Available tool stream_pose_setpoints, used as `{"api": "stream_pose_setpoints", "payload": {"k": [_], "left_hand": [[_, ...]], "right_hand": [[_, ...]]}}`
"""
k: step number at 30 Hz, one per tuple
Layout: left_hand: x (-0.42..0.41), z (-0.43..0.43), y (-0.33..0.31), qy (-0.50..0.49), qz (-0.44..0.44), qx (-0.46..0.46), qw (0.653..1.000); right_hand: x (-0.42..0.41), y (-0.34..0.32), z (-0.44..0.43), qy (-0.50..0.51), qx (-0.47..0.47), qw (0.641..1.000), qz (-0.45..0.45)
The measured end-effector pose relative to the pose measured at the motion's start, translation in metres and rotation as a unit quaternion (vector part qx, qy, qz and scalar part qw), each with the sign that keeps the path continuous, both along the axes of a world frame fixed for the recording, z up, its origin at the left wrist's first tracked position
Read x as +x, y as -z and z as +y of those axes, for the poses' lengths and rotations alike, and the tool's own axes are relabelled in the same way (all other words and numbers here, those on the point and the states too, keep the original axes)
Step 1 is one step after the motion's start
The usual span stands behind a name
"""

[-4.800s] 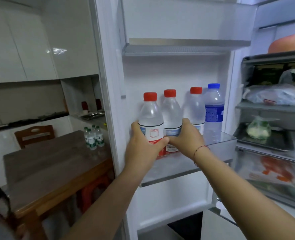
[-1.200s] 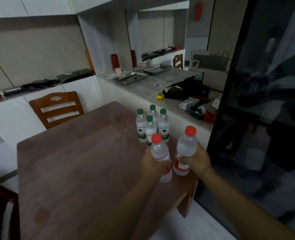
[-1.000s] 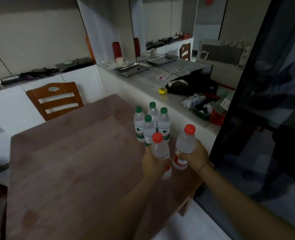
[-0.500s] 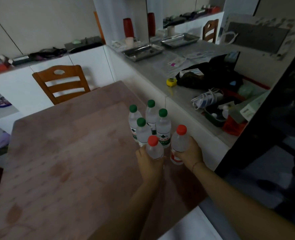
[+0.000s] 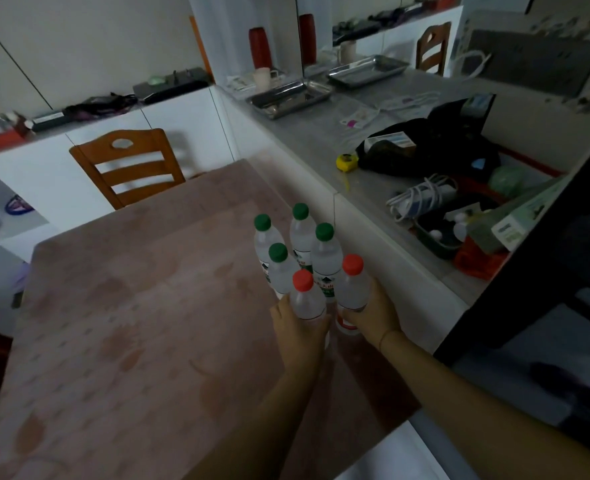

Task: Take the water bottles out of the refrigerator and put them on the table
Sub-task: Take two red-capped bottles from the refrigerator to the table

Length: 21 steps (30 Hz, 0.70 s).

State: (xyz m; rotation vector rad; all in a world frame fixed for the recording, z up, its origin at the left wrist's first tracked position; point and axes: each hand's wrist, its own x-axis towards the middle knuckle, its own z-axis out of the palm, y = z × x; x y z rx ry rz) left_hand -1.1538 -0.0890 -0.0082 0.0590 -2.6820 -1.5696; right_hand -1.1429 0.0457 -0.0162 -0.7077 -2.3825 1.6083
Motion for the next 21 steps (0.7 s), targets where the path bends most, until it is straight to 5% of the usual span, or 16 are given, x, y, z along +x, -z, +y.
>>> {"api": "stream_pose_setpoints", "payload": {"k": [9,12,17,21], "left_hand": [[0.001,-0.015,-0.005,0.083,-0.009,-0.012,0.996],[0.007,-0.028,-0.005,0.112,-0.037,-0.093,0.989],[0.031,-0.061,-0.002,0.228,-0.133,-0.252,0.931],[0.056,-0.095,-0.001,0.411,-0.052,-0.23,0.88]], "right_hand": [[0.016,-0.007,-0.009,0.016,0.022,0.998,-0.06],[0.043,-0.012,-0.017,0.014,0.121,0.986,-0.113],[0.102,-0.019,-0.047,0.026,0.254,0.948,-0.19],[0.164,-0.026,-0.086,0.067,0.26,0.942,-0.202]]}}
